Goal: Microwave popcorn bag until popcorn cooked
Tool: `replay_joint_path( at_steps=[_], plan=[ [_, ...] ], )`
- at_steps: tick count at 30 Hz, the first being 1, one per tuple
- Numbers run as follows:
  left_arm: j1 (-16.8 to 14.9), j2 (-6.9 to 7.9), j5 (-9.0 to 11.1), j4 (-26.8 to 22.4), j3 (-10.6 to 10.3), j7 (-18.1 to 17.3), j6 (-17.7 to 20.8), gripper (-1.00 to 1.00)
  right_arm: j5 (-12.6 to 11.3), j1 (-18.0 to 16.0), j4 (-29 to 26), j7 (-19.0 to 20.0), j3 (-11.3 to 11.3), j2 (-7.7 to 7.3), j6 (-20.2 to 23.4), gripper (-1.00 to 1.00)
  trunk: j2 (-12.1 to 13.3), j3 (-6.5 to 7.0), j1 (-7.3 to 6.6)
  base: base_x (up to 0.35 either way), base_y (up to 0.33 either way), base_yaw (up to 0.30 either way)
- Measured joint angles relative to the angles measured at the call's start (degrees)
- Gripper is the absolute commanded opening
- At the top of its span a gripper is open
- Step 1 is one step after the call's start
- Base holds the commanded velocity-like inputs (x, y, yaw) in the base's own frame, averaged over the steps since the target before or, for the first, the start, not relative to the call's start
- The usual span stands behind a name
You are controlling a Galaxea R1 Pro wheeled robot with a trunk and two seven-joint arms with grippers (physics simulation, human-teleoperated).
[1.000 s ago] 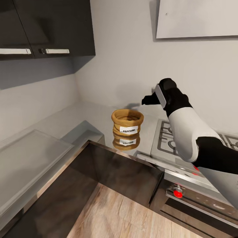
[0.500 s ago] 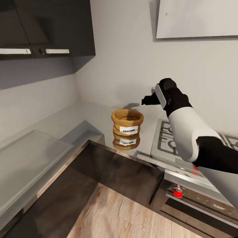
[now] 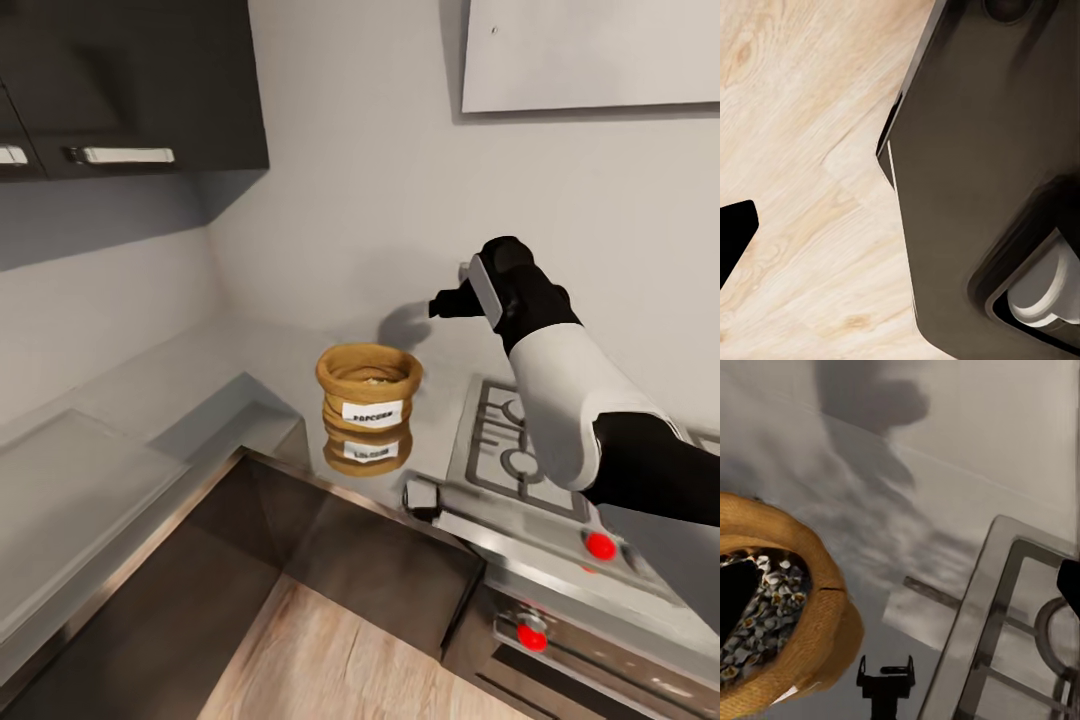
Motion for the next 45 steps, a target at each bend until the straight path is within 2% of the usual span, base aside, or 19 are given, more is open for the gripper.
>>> replay_joint_path(
  at_steps=[14, 23, 25, 29, 30, 31, 37, 45],
  plan=[
    [0.0, 0.01, 0.3, 0.0, 0.1, 0.0, -0.1, 1.00, -0.7, 0.0, 0.1, 0.6, 0.0, 0.24, 0.0, 1.00, 0.0, -0.04, 0.03, 0.042, -0.025, 0.252],
    [0.0, 0.01, 0.4, 0.0, 0.1, 0.0, -0.1, 1.00, -0.9, 0.0, 5.7, 1.0, -0.1, -0.31, 0.0, 1.00, 0.0, -0.28, 0.03, 0.000, 0.000, 0.247],
    [0.0, 0.00, 0.4, 0.0, 0.1, 0.0, -0.1, 1.00, -0.7, 0.0, 6.0, 1.0, -0.1, -0.97, 0.0, 1.00, 0.0, -0.29, 0.03, 0.000, 0.000, 0.049],
    [0.0, 0.00, 0.4, 0.0, 0.1, 0.0, -0.1, 1.00, -0.4, 0.4, 6.3, 0.9, -0.1, -3.23, 0.0, 1.00, 0.0, -0.30, 0.03, 0.000, 0.000, 0.012],
    [0.0, 0.00, 0.4, 0.0, 0.1, 0.0, -0.1, 1.00, -0.2, 0.4, 6.2, 0.9, -0.1, -4.05, 0.0, 1.00, 0.0, -0.30, 0.03, 0.000, 0.000, 0.000],
    [0.0, 0.00, 0.4, 0.0, 0.1, 0.0, -0.1, 1.00, 0.1, 0.4, 5.7, 0.9, 0.1, -5.66, 0.0, 1.00, 0.0, -0.30, 0.02, 0.000, 0.000, 0.000],
    [0.0, 0.00, 0.4, 0.0, 0.1, 0.1, -0.1, 1.00, -0.4, 0.4, 5.5, 1.0, 0.2, -5.97, 0.0, 1.00, 0.0, -0.30, 0.03, 0.000, -0.023, 0.000],
    [0.0, 0.00, 0.1, 0.0, 0.0, 0.1, -0.1, 1.00, -0.2, 0.4, 5.8, 0.3, 0.2, -6.07, 0.0, 1.00, 0.0, -0.30, 0.03, 0.000, -0.256, 0.001]
  ],
)
